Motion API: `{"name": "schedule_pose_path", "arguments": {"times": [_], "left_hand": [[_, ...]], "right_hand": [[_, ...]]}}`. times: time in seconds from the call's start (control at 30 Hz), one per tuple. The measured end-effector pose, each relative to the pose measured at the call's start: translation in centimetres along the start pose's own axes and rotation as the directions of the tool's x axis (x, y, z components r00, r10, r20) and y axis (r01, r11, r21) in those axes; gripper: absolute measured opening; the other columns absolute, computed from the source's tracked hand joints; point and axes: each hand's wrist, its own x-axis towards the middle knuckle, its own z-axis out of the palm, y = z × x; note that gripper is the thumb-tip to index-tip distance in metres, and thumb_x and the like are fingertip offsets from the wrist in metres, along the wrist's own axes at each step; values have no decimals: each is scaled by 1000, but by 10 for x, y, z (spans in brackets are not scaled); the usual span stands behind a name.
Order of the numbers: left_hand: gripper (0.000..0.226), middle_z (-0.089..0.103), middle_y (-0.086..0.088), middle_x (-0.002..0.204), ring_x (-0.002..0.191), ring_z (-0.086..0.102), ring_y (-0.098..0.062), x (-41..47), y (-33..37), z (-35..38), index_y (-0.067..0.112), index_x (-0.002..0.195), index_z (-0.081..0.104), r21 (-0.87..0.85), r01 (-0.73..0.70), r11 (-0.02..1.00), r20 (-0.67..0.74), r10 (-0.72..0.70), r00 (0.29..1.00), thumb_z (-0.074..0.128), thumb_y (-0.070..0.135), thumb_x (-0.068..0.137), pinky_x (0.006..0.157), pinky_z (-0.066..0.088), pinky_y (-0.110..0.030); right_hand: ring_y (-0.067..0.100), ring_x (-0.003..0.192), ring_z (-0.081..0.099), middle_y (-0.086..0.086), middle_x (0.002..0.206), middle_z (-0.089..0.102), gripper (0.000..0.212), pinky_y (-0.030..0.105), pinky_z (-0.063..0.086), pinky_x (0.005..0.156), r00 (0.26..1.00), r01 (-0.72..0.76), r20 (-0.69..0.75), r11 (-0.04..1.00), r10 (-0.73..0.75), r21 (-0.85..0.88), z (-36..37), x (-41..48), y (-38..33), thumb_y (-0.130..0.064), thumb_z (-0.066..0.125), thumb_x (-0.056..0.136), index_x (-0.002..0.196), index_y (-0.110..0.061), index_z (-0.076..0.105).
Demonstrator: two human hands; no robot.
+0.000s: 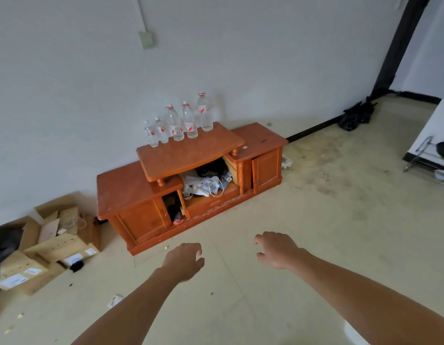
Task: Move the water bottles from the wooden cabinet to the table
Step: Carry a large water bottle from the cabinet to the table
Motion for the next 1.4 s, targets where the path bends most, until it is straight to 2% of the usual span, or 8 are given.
{"name": "schedule_pose_path", "arguments": {"times": [0.33,0.47,0.63,0.77,0.87,1.0,1.17,1.4], "left_hand": [[29,60,7,123,107,60,-15,178,-50,-56,27,118,59,-73,145,987,-23,-147,989,51,44,95,87,51,-28],[27,63,4,116,103,61,-19,279,-87,-80,26,118,58,-93,175,980,-4,-176,984,49,37,95,82,52,-32],[21,65,5,106,99,62,-20,405,-129,-132,26,108,60,-121,152,981,-7,-154,988,48,32,92,76,48,-32],[24,64,3,113,105,61,-22,494,-150,-185,24,111,60,-78,119,990,-39,-123,992,48,34,93,79,48,-32],[25,64,1,114,103,60,-23,550,-161,-203,23,110,60,-85,134,987,-3,-135,991,44,32,94,78,48,-33],[26,61,3,121,108,59,-21,619,-178,-218,27,115,59,-110,147,983,32,-145,989,47,36,94,87,50,-34],[27,63,3,122,107,61,-18,713,-212,-243,26,118,59,-128,231,964,19,-231,973,48,37,96,90,52,-35],[19,68,3,108,96,65,-18,824,-261,-308,22,106,62,-238,372,897,-68,-398,915,54,34,94,84,54,-35]], "right_hand": [[27,118,54,5,136,51,47,36,43,93,990,137,32,990,-136,-37,-89,221,22,-36,51,95,139,-21,45],[24,124,51,3,140,50,46,34,41,97,986,168,19,986,-168,-19,-110,322,26,-34,51,95,138,-19,46],[22,114,57,1,130,57,44,36,48,92,989,146,-11,989,-147,-20,-168,439,37,-37,52,94,134,-20,50],[20,103,60,0,118,61,37,35,50,85,992,112,-62,994,-112,7,-215,517,43,-37,50,94,127,-20,55],[22,105,60,1,122,58,42,36,51,86,994,103,-36,994,-102,29,-229,566,49,-40,50,95,132,-22,51],[24,110,59,2,125,58,41,34,47,84,991,132,3,991,-132,9,-243,641,55,-40,51,94,132,-23,50],[20,112,58,-1,130,56,44,35,49,93,969,242,35,970,-243,39,-273,763,59,-39,51,96,136,-22,49],[20,114,58,-1,132,55,45,36,49,94,932,357,57,934,-357,-1,-327,909,47,-41,51,97,137,-21,47]]}}
